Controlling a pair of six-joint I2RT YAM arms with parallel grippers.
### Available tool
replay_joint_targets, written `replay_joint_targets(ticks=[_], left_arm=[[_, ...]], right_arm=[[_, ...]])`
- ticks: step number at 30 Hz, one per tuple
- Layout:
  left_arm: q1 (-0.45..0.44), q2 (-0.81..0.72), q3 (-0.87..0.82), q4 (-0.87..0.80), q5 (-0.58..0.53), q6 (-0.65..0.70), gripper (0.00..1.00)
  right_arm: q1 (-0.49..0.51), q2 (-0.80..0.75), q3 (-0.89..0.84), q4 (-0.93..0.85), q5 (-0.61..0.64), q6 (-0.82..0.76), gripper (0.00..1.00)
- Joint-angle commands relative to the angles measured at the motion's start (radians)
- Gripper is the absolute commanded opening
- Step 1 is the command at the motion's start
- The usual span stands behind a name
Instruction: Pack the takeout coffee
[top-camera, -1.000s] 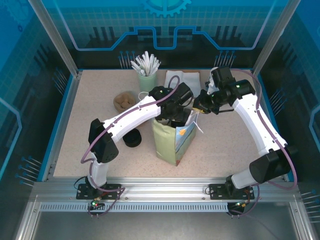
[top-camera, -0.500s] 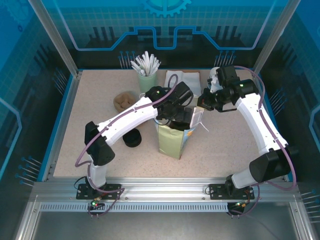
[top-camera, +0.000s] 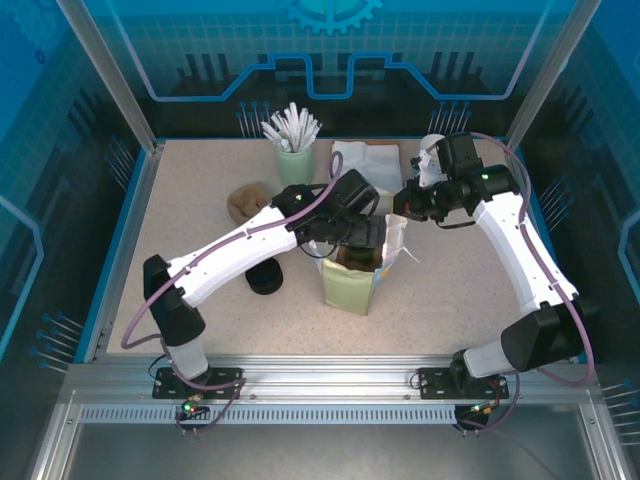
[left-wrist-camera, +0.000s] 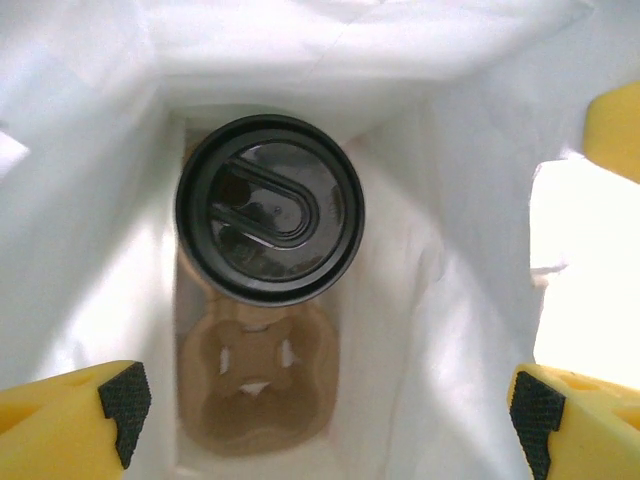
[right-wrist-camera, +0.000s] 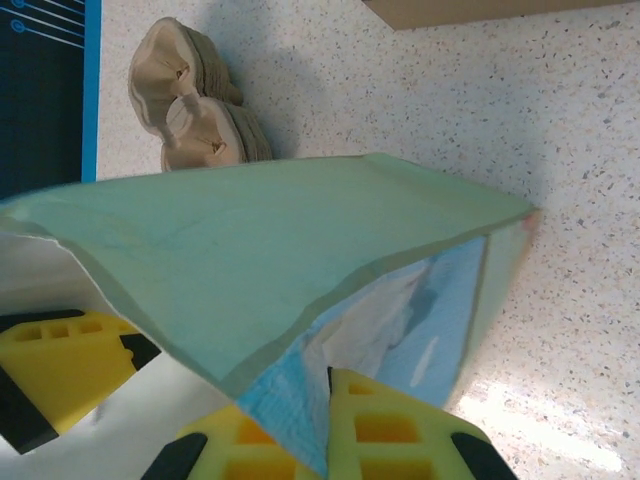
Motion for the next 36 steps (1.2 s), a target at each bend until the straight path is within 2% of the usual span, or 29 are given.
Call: replay_joint_targets(ticks=[1,7,15,22,25,32,36], left_arm=[[-0.003,-0.081,-0.104,0.187,0.038,-0.032,0.93],[-0.003,-0.174,-0.234,0.393,0.108,0.002,0.92],[-0.003,-0.197,-0.178,0.491,0.179,0.100,0.90],[0.019,-0.237,-0.123,0.484,0.147,0.159,0.91],[0.058,-0.252,-0.121,0.476,0.159,0.137,0.91],[0.084,-0.267,-0.126,0.464,0.154,0.132,0.91],[0.129,-0.294,-0.117,0.439,0.100,0.137,0.91]], right_arm=[[-0.015,-0.041,-0.025,0.043,-0.036,-0.029,0.01],[-0.027,-0.068,-0.071,0.074,-0.067,-0.074,0.00],[-0.044,-0.081,-0.103,0.119,-0.170,-0.145,0.00],[-0.036,-0.113,-0.156,0.175,-0.268,-0.169,0.00],[-0.035,-0.114,-0.162,0.164,-0.262,-0.172,0.00],[-0.037,-0.109,-0.138,0.177,-0.269,-0.154,0.00],[-0.036,-0.121,-0.142,0.181,-0.294,-0.172,0.00]])
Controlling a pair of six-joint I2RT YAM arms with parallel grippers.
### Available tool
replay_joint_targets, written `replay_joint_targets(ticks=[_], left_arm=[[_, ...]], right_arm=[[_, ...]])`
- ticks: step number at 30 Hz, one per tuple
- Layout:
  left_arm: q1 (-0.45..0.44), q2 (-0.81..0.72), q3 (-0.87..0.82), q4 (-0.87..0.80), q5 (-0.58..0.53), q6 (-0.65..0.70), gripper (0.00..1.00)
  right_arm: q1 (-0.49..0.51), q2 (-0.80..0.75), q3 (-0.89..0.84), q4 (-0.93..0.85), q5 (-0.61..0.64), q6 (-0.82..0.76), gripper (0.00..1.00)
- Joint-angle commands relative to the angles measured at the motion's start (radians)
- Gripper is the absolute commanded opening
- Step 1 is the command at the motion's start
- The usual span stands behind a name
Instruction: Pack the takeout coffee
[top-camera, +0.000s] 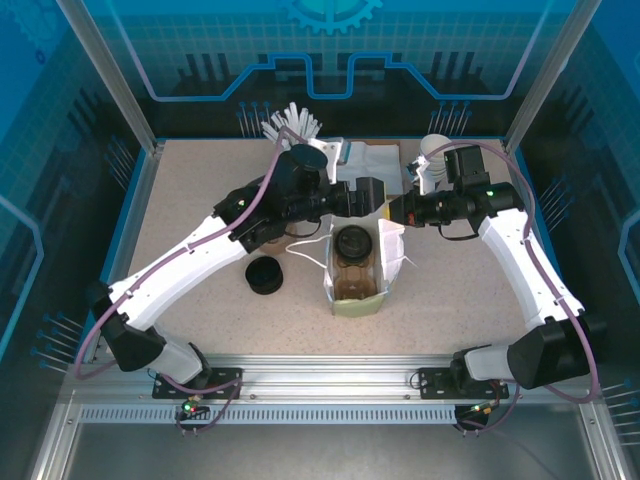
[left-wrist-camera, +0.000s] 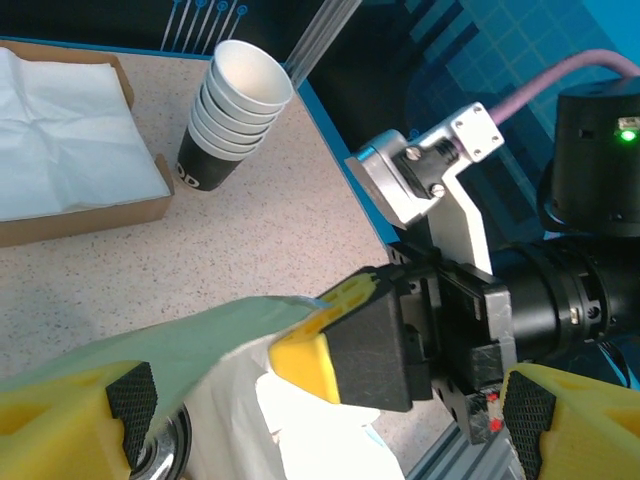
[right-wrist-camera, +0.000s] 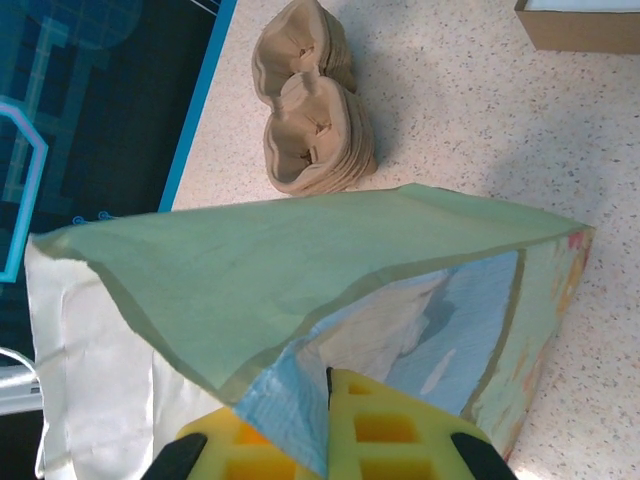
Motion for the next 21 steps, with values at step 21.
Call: replay_joint_targets(ticks=[21], left_arm=[[0.360,-0.069,-0.047,-0.183,-0.342,-0.016,0.91]], right_arm=[[0.001,0.044,0.009,0.061,-0.085,0.027,0.03]])
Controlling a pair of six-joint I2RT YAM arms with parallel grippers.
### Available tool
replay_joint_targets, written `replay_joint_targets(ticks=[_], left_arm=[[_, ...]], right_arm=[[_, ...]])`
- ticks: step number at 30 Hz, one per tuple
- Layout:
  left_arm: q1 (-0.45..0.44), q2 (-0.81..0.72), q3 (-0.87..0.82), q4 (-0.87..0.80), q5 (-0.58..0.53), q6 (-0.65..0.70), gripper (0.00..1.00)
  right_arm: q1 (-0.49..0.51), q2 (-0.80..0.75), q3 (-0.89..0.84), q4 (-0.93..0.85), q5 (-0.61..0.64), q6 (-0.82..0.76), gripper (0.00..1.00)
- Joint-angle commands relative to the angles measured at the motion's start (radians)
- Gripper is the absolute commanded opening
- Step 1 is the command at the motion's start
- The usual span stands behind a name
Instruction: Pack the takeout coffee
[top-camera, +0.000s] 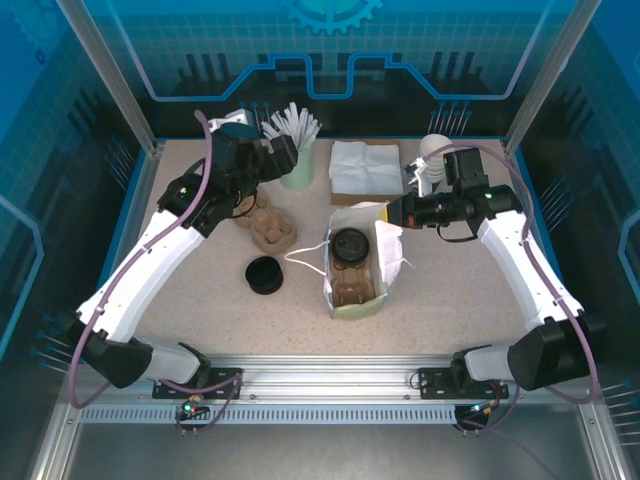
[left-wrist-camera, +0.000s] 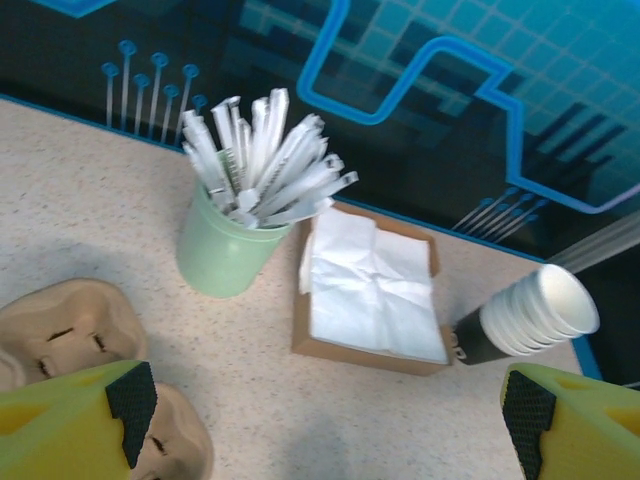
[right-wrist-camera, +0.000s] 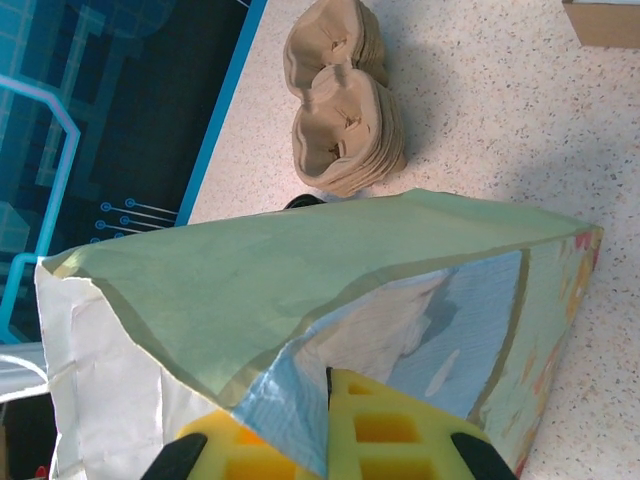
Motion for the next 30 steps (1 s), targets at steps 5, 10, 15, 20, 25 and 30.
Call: replay_joint_targets(ticks=[5,10,15,20,25,30], left_arm=[[0.100,0.111,0.037,-0.059,0.001,-0.008,0.92],[0.174,0.186,0.064,-0.025,0.062,-0.012,0.91],[0.232,0.262,0.113,0.016,0.201,-0.003,0.91],[0.270,0.339,0.202,0.010,0.234,-0.021,0.88],[0.295,0.431,0.301,0.011,0.259,-0.019,0.84],[0.311,0.522,0.406,-0.014,0.253,-0.023,0.77]], right_arm=[[0.001,0.103,0.077,0.030,-0.030,0.062,0.03],[0.016,0.135,0.087,0.089,-0.036,0.110,0.04],[0.026,0.154,0.085,0.134,-0.035,0.126,0.04],[0.032,0.195,0.101,0.211,-0.051,0.160,0.05],[0.038,0.213,0.109,0.234,-0.042,0.153,0.05],[0.054,0.239,0.137,0.218,-0.045,0.146,0.10]])
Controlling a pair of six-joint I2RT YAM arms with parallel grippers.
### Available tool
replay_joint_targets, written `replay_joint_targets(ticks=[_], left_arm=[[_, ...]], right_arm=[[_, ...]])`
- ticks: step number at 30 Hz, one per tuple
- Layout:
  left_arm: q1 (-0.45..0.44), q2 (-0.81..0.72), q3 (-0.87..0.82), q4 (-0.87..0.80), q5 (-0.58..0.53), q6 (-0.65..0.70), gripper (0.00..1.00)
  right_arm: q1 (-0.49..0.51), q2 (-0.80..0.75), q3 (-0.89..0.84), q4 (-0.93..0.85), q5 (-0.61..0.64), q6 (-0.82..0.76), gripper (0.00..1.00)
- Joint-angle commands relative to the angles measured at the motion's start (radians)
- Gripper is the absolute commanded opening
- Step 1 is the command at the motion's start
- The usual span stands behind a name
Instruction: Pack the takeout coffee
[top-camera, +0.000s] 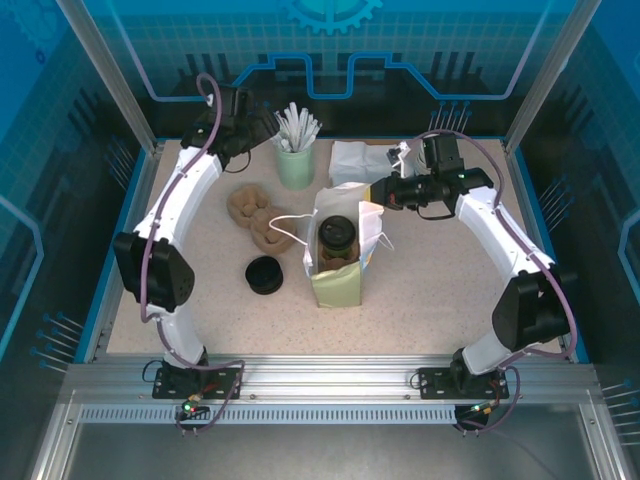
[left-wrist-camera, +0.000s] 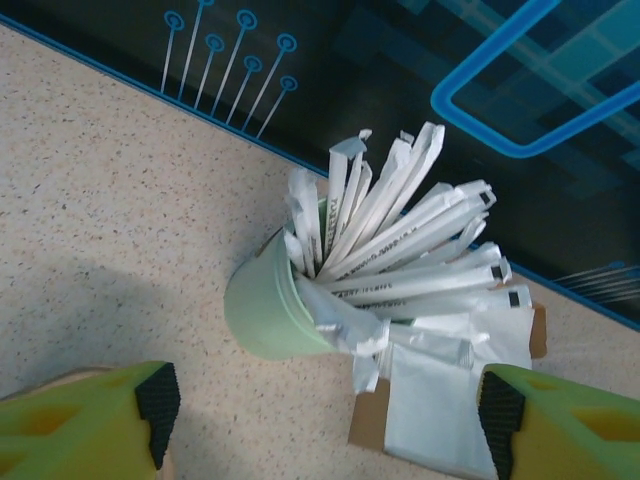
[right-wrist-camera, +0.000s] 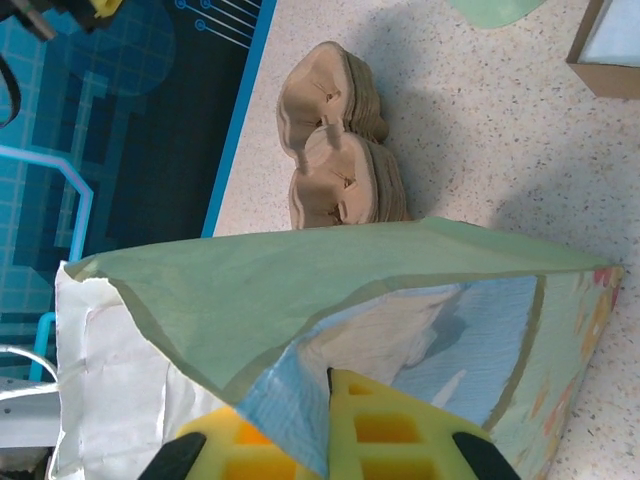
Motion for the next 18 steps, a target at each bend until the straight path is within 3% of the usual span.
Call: replay_joint_targets(ticks=[1,11,18], left_arm=[[0.022,0.053,0.077,-0.013,0.020,-0.007,0.75],[0.050,0.148,0.167,-0.042,0.024,-0.024,0.62],[0.056,0.191,0.202,-0.057,0.042,-0.028,0.59]], right_arm=[[0.022,0.024,0.056,0.014,-0.024,-0.008,0.12],[0.023,0.020,0.113,-0.066,-0.009,-0.055,0.30],[-0.003,0.008,0.199,-0.171,0.008,-0.102,0.40]])
